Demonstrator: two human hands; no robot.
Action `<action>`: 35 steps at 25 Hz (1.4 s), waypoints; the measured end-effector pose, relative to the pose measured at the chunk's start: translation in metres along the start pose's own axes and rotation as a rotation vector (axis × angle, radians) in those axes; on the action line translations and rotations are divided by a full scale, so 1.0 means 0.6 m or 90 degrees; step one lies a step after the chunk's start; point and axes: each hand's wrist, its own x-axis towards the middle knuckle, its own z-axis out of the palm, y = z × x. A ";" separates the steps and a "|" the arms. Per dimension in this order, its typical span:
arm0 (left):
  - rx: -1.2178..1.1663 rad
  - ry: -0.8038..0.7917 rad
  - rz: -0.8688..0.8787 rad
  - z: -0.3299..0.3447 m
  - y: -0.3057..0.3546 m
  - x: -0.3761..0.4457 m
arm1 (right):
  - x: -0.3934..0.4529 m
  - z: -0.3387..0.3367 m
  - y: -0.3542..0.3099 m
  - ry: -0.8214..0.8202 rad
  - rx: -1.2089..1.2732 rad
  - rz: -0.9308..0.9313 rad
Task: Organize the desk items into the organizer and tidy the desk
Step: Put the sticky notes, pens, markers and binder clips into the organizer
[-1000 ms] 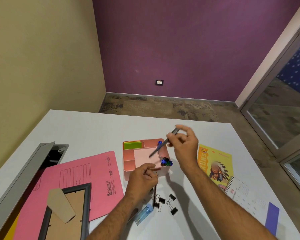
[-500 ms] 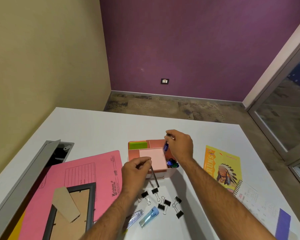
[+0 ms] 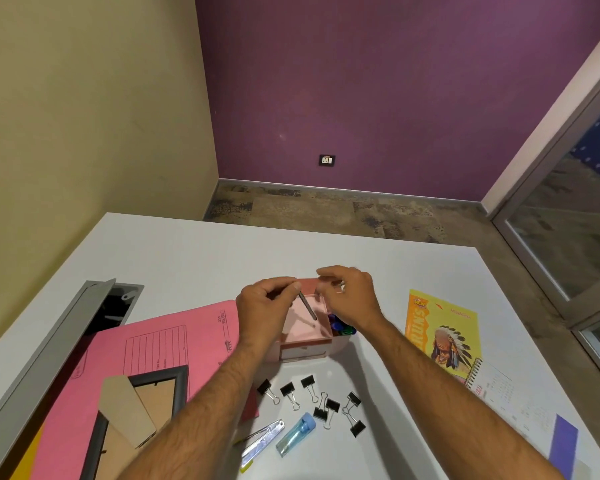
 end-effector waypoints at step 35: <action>0.833 -0.256 0.042 -0.155 -0.271 -0.061 | 0.036 0.064 0.029 -0.126 -0.445 0.030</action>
